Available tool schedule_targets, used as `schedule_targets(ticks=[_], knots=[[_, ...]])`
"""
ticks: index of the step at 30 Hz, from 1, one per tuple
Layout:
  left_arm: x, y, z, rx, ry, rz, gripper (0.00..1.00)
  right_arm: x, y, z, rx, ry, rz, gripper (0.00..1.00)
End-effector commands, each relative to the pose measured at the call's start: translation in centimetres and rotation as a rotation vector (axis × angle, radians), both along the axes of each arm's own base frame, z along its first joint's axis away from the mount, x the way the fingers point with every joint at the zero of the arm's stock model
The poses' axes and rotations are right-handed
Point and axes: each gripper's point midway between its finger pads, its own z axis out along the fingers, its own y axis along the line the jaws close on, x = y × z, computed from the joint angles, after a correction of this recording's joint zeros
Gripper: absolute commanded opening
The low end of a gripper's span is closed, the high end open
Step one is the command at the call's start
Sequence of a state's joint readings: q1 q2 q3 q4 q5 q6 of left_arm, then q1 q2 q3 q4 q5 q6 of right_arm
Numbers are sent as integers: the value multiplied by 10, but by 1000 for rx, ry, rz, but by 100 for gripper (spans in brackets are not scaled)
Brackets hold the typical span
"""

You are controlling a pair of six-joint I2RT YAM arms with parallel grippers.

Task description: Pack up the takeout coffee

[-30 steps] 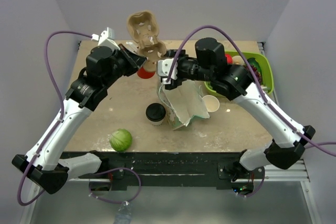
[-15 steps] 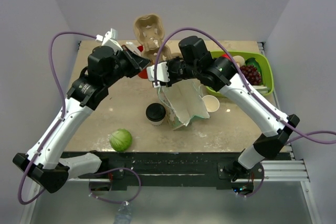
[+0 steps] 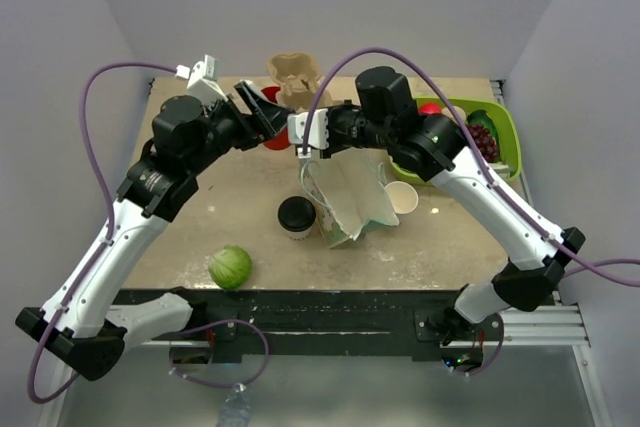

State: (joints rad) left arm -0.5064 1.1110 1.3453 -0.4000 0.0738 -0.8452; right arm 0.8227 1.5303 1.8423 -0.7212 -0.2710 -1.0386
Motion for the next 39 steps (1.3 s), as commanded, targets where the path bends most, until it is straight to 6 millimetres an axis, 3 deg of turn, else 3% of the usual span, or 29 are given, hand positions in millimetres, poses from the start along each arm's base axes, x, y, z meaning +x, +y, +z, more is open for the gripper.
schedule_targets(ticks=[1, 2, 4, 6, 10, 13, 17, 19, 22, 24, 26, 32, 35, 39], knots=[[-15, 14, 42, -19, -172, 11, 83, -2, -9, 48, 154, -71, -56, 2], [-19, 17, 45, -19, -186, 17, 91, 3, -12, 57, 183, -103, -82, 1], [-24, 23, 48, -6, -219, 24, 96, 6, -20, 62, 192, -129, -127, 1], [-24, 24, 37, 35, -218, 17, 100, 8, -32, 73, 217, -130, -192, 1], [-7, 24, -4, 202, -164, 18, 100, -25, -53, 78, 263, -39, -178, 1], [3, 3, -29, 263, -183, -91, 100, -43, -63, 73, 335, 44, -186, 2], [4, -29, -32, 245, -240, -259, 97, -83, -93, 88, 461, 148, -197, 4], [9, -38, -37, 260, -243, -295, 96, -95, -99, 82, 504, 231, -212, 4], [16, -48, -49, 293, -235, -331, 91, -126, -101, 89, 565, 283, -106, 4], [21, -49, -55, 314, -221, -331, 86, -134, -102, 90, 588, 324, -93, 4], [28, -48, -64, 343, -193, -315, 81, -141, -101, 82, 563, 387, -90, 3], [39, -42, -73, 374, -170, -262, 80, -165, -101, 62, 489, 533, -52, 2], [44, -38, -75, 381, -154, -228, 79, -164, -100, 48, 438, 563, -67, 1], [52, -29, -75, 395, -143, -165, 78, -173, -88, 31, 332, 565, 47, 0]])
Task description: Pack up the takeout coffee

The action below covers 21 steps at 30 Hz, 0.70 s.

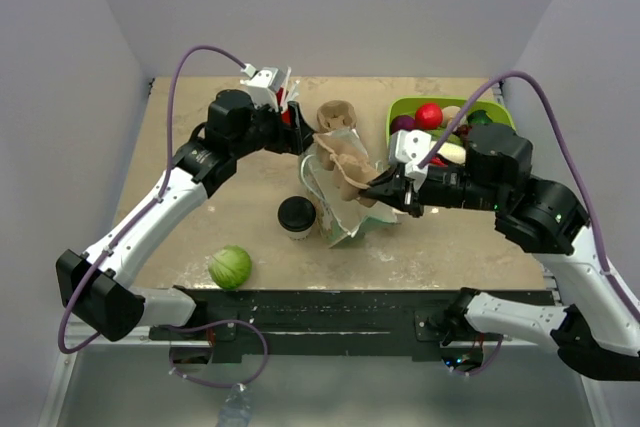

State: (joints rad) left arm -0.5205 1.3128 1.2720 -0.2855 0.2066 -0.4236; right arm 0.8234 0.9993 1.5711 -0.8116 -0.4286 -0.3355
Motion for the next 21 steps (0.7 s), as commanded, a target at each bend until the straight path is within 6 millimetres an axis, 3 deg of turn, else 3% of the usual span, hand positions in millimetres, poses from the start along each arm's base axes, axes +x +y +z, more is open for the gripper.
schedule_targets(ticks=[1, 5, 21], knots=[[15, 9, 15, 12, -57, 71, 78, -22, 6, -10, -57, 17, 157, 0], [19, 11, 12, 10, -50, 76, 77, -4, 9, -36, -188, 33, 137, 0], [27, 1, 6, -5, -54, -24, 77, 61, 26, -85, -463, -136, 135, 0]])
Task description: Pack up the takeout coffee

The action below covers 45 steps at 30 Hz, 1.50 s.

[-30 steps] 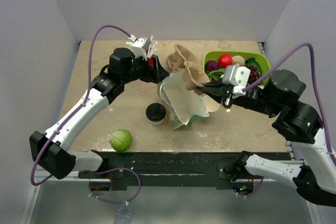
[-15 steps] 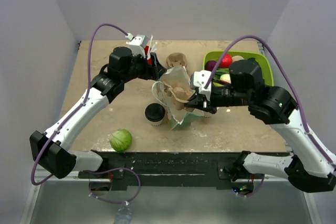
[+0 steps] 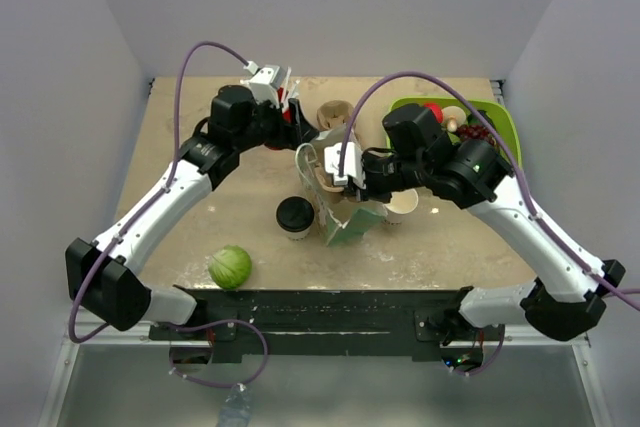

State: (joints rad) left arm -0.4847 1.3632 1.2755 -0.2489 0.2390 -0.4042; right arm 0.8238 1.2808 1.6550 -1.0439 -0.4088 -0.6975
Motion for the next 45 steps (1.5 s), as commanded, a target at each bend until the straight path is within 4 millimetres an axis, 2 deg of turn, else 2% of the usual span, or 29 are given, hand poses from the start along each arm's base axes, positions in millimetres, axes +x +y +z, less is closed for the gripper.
schedule_targets(ticks=[1, 18, 19, 26, 27, 30, 34, 41, 45], knots=[[10, 0, 17, -18, -54, -17, 76, 19, 1, -1, -62, -100, 18, 0], [21, 1, 15, -35, -37, -41, 75, 38, -3, -62, -173, -127, -6, 0], [21, 2, 15, -35, -39, -38, 75, 40, -2, -61, -162, -139, -11, 1], [24, 5, 13, -36, -26, -26, 75, 40, -5, -68, -179, -122, -28, 10], [24, 5, 12, -35, -26, -22, 76, 40, -6, -68, -182, -121, -33, 15], [26, 7, 11, -29, -20, -10, 75, 38, -7, -65, -178, -122, -30, 23], [26, 8, 11, -26, -19, -6, 76, 37, -10, -53, -150, -149, -38, 49], [26, 7, 9, -26, -10, -4, 75, 29, -7, -26, -69, -178, -19, 57], [26, 6, 8, -29, -7, -9, 75, 42, -8, -1, 8, -219, -129, 61]])
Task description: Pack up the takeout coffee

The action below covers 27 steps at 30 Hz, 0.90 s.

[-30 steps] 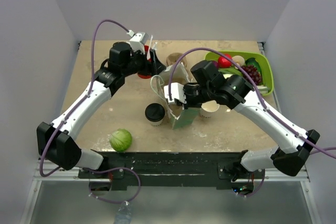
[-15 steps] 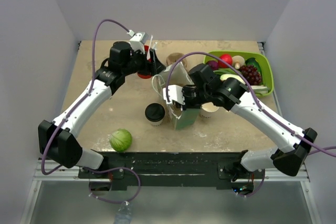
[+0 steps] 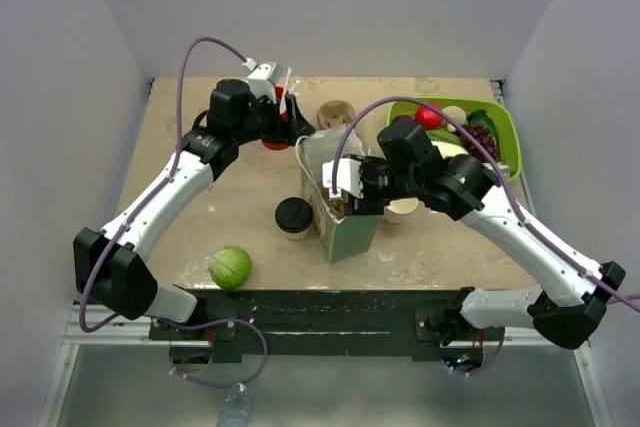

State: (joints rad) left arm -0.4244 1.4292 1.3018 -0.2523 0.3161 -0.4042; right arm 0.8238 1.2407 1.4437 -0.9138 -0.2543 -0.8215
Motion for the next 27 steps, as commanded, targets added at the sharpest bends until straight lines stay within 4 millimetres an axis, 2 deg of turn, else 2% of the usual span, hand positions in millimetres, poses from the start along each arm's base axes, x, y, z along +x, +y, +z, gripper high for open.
schedule_targets(ticks=[1, 4, 10, 13, 16, 18, 20, 21, 23, 24, 25, 27], knots=[[9, 0, 23, -25, -58, 4, 75, 18, 7, 57, 179, -113, -106, 61], [9, 0, 26, -28, -62, 9, 77, 32, 6, 70, 254, -114, -231, 66], [8, 8, 38, -34, -84, 56, 95, 56, 1, 78, 345, -42, -494, 67], [5, 11, 43, -36, -95, 65, 100, 62, 3, 63, 308, 26, -565, 61], [3, 12, 41, -29, -93, 63, 100, 56, 18, 45, 261, 83, -489, 45], [1, 12, 38, -30, -85, 60, 100, 58, 26, 35, 251, 121, -486, 38], [-1, 12, 34, -32, -74, 55, 100, 60, 31, 28, 260, 182, -536, 27], [-2, 13, 33, -32, -72, 56, 100, 60, 31, 16, 236, 224, -576, 26], [-5, 13, 29, -33, -62, 58, 100, 57, 35, 6, 254, 341, -677, 20], [-5, 13, 28, -34, -59, 58, 100, 55, 33, -9, 215, 389, -727, 18], [-5, 13, 27, -34, -59, 58, 100, 50, 36, -12, 231, 456, -781, 17], [-7, 14, 22, -31, -49, 61, 99, 44, 36, -28, 177, 516, -808, 10]])
